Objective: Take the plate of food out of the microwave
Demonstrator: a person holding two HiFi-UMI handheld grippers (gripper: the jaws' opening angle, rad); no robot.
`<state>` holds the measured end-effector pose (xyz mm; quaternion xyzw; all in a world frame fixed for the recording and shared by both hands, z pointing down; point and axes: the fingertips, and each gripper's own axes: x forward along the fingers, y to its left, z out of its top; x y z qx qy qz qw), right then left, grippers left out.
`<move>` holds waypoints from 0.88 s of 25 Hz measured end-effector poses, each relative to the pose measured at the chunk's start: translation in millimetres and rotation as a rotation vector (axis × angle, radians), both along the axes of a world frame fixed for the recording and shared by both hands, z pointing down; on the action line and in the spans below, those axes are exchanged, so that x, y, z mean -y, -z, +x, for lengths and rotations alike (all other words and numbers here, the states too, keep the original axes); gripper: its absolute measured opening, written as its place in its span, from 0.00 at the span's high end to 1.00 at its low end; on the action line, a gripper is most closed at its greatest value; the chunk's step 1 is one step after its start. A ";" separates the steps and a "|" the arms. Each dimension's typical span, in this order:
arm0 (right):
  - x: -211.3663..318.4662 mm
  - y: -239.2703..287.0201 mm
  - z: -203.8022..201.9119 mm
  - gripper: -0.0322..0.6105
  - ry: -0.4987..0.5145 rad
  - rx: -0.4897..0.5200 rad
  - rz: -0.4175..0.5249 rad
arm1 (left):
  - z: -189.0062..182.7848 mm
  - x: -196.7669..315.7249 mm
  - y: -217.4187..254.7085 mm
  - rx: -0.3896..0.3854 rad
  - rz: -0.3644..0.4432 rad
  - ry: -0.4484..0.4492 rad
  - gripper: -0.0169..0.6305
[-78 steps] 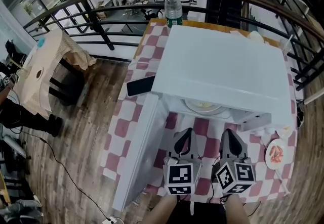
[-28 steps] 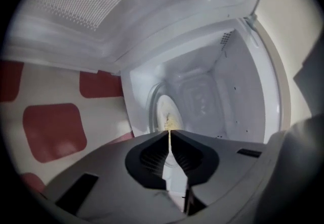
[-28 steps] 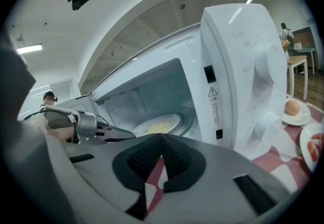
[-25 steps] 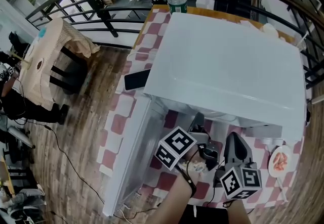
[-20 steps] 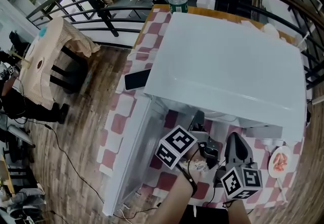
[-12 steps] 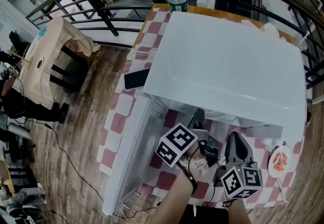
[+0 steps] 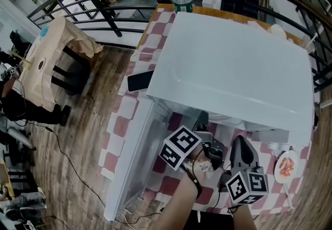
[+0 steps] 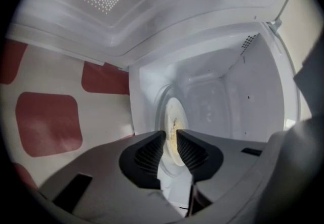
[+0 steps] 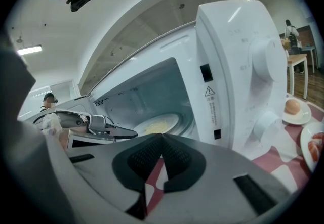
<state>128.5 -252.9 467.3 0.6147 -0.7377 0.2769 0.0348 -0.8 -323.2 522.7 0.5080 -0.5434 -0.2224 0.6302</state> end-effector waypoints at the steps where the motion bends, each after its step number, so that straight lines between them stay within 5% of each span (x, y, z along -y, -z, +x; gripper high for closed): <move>1: -0.1 -0.7 0.5 0.96 -0.002 0.002 -0.002 | 0.0 0.3 -0.7 0.000 -0.001 -0.001 0.80; 22: -2.5 -4.5 1.8 0.96 -0.003 0.004 -0.012 | -1.2 -3.2 5.4 0.071 0.080 -0.058 0.94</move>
